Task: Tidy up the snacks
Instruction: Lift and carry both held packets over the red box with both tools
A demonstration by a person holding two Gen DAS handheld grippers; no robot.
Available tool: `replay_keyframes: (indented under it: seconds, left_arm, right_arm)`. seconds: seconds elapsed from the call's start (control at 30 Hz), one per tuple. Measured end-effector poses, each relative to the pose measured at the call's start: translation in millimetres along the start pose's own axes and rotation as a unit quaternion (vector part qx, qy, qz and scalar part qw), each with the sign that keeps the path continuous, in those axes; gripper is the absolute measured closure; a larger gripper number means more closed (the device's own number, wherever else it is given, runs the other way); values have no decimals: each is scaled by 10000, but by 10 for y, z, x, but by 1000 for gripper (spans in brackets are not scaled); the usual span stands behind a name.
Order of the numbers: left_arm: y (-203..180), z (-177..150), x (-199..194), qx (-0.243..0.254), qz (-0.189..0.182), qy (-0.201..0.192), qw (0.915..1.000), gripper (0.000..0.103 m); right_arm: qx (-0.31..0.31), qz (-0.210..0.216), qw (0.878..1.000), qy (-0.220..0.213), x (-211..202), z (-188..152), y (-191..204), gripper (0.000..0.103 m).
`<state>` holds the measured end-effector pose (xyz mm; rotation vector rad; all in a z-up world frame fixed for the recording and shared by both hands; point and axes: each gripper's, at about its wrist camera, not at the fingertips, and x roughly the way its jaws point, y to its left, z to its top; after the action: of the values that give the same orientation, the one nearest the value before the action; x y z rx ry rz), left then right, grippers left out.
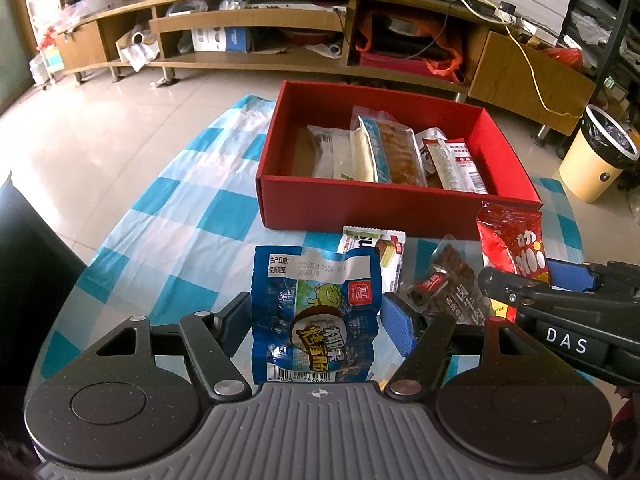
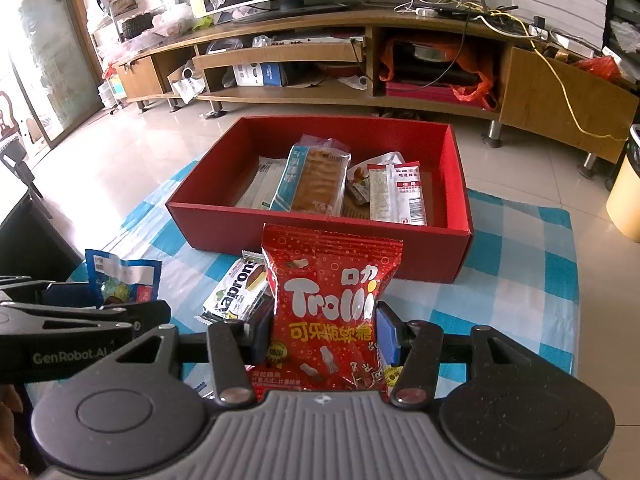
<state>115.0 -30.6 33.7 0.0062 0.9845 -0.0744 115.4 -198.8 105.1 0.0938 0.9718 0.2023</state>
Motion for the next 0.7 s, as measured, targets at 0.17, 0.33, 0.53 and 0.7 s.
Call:
replay_keyframes:
  seconds: [0.17, 0.33, 0.53, 0.7]
  left_arm:
    - [-25, 44, -24, 22, -18, -66, 10000, 28]
    - [-65, 118, -64, 67, -30, -204, 9998, 28]
    - [-99, 178, -80, 92, -23, -306, 9995, 28]
    - [-120, 215, -79, 108, -31, -340, 9994, 28]
  right_arm:
    - [28, 10, 10000, -31, -19, 7, -9, 51]
    - [79, -2, 9999, -79, -38, 36, -33, 51]
    - [137, -2, 9998, -121, -42, 83, -68, 51]
    - [125, 10, 9998, -143, -50, 111, -63, 51]
